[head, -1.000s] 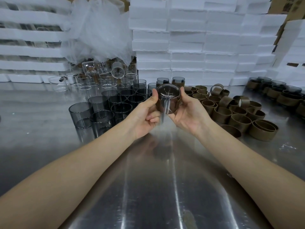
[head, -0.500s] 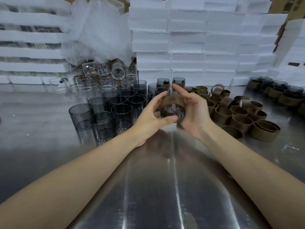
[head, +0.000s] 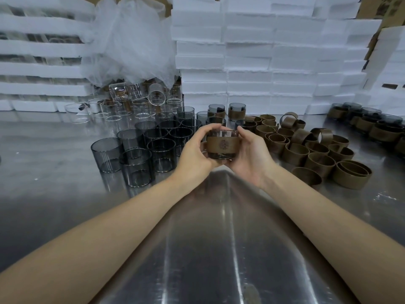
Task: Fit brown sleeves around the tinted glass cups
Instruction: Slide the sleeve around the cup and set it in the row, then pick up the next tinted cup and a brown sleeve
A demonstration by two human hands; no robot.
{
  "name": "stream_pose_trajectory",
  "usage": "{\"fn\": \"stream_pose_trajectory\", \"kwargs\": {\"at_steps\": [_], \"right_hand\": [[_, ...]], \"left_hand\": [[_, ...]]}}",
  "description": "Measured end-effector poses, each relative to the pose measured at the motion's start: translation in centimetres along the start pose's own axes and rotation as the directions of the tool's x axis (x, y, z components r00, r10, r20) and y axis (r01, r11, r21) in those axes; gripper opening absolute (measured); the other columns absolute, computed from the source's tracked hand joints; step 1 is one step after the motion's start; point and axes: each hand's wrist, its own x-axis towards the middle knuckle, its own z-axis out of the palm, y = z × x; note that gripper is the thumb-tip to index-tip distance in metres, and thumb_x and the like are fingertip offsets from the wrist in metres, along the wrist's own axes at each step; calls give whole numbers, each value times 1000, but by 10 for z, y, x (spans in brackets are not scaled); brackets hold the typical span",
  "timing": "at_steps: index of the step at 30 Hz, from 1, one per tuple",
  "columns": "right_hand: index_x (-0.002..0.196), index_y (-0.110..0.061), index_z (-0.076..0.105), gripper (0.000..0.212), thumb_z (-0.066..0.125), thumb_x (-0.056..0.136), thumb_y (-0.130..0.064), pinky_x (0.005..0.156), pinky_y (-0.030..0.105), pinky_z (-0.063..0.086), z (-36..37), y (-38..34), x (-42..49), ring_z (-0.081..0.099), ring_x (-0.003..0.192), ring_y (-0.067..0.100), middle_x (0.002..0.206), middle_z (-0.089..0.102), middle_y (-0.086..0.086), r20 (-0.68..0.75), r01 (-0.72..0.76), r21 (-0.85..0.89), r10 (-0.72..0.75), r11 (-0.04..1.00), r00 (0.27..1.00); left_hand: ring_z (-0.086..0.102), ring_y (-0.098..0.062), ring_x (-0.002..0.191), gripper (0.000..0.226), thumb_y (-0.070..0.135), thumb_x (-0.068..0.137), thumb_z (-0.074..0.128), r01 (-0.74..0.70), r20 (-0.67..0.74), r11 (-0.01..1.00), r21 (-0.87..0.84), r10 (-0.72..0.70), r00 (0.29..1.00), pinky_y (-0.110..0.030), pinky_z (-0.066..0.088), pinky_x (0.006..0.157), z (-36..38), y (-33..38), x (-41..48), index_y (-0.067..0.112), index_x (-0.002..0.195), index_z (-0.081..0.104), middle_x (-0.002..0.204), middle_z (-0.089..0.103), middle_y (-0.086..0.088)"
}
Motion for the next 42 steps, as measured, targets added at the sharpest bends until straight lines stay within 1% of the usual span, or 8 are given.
{"fn": "stream_pose_trajectory", "kwargs": {"at_steps": [12, 18, 21, 25, 30, 36, 39, 42], "right_hand": [[127, -11, 58, 41, 34, 103, -34, 71, 37, 58, -2, 2, 1, 68, 100, 28, 121, 66, 17, -32, 0, -23, -1, 1000, 999], [125, -16, 60, 31, 47, 100, -29, 70, 36, 58, 0, 3, 2, 63, 107, 29, 122, 63, 15, -95, 111, -260, -140, 959, 986], [123, -24, 59, 27, 51, 100, -33, 87, 41, 56, 0, 5, -1, 62, 112, 24, 121, 63, 6, -7, 200, -513, -238, 835, 971], [113, -28, 58, 24, 63, 91, -37, 87, 23, 46, -2, 1, -3, 59, 102, 9, 106, 65, -8, 187, 343, -873, -412, 345, 892], [89, -22, 59, 16, 72, 85, -31, 70, 10, 43, -2, -9, -4, 58, 84, 6, 90, 63, -9, 147, 360, -883, -551, 301, 822], [78, -15, 61, 18, 75, 83, -26, 84, 46, 56, -9, -59, 47, 64, 85, 26, 81, 62, 4, -104, 240, -841, -581, 485, 807], [86, -13, 63, 17, 75, 83, -25, 62, 8, 49, -12, -84, 92, 61, 80, 15, 81, 60, -3, -117, 178, -889, -585, 422, 803], [89, -13, 64, 17, 75, 84, -25, 56, 11, 40, -18, -95, 134, 54, 79, 11, 89, 61, -1, -92, 83, -958, -565, 276, 820]], "left_hand": [[63, -10, 107, 77, -20, 65, 76, 17, -21, 996, 83, -16, 1000, -23, 55, 88, 1, 4, -1, 28, 122, 56, 118, 60, 8], [61, -12, 109, 79, -16, 68, 76, 61, -72, 992, 109, -53, 996, -21, 53, 89, 0, 1, 1, 28, 129, 52, 125, 57, 4], [60, -17, 114, 80, -15, 70, 76, 77, -88, 989, 125, -66, 994, -33, 53, 97, 0, 1, 1, 21, 136, 50, 132, 54, 0], [54, -19, 123, 82, -16, 74, 71, 61, -92, 985, 159, -47, 995, -40, 50, 102, -1, 1, 1, 20, 143, 45, 139, 49, 1], [58, -13, 119, 79, -12, 83, 65, 104, -74, 988, 115, -96, 993, -35, 48, 103, 2, -3, 3, 18, 148, 33, 136, 50, 4], [55, -2, 110, 56, -5, 88, 55, 74, -10, 943, 324, -75, 997, -5, 45, 82, 4, -18, 14, 18, 139, 47, 128, 55, 7], [55, 2, 105, 51, -2, 90, 54, 55, 2, 937, 344, -59, 998, -1, 43, 80, 5, -22, 17, 20, 135, 51, 116, 54, 16], [55, 4, 104, 47, -4, 89, 51, 7, 14, 920, 393, -14, 1000, -4, 44, 82, 5, -23, 17, 20, 129, 55, 116, 56, 14]]}}
